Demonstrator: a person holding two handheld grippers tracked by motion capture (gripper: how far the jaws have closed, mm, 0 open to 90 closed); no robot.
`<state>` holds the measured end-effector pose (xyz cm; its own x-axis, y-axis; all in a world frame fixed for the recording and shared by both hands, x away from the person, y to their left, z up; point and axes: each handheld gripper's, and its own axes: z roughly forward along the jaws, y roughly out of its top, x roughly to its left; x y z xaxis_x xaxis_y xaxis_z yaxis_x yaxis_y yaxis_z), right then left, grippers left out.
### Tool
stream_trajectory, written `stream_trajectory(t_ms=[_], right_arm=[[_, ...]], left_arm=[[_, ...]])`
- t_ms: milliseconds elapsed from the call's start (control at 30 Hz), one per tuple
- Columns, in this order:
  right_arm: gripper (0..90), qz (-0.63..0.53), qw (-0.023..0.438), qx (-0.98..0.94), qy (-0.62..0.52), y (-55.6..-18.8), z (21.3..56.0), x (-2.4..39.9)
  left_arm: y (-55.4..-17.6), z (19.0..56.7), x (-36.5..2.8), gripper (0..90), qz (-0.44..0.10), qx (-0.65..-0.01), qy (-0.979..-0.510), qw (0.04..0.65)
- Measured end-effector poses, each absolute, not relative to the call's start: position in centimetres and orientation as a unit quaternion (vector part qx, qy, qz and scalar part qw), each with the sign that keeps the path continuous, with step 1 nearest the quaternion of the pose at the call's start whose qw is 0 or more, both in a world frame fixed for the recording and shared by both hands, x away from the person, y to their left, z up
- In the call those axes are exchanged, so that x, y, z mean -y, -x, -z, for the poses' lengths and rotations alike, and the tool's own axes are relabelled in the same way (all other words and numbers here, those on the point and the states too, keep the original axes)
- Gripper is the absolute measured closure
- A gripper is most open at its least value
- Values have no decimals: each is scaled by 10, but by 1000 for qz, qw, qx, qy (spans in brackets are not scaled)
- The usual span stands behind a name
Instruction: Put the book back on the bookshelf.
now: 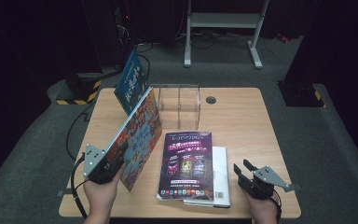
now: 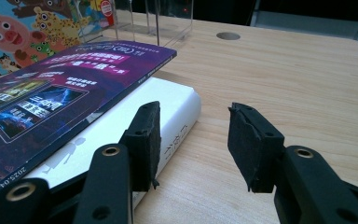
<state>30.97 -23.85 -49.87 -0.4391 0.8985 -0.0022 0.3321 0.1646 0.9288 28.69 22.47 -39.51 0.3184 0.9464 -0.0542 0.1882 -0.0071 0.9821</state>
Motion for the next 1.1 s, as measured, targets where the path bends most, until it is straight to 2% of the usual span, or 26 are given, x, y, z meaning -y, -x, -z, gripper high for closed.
stream_trajectory(t_ms=[333, 533, 1100], right_arm=[[537, -474, 297, -703, -439, -309, 499, 239], [537, -475, 298, -702, -440, -309, 499, 238], [541, -475, 300, -699, -441, -309, 498, 241]], left_arm=[[-289, 398, -227, 795, -364, -455, -607, 540], [-290, 396, -223, 807, -362, -472, -594, 542], [-301, 370, -213, 812, -375, -469, -597, 532]])
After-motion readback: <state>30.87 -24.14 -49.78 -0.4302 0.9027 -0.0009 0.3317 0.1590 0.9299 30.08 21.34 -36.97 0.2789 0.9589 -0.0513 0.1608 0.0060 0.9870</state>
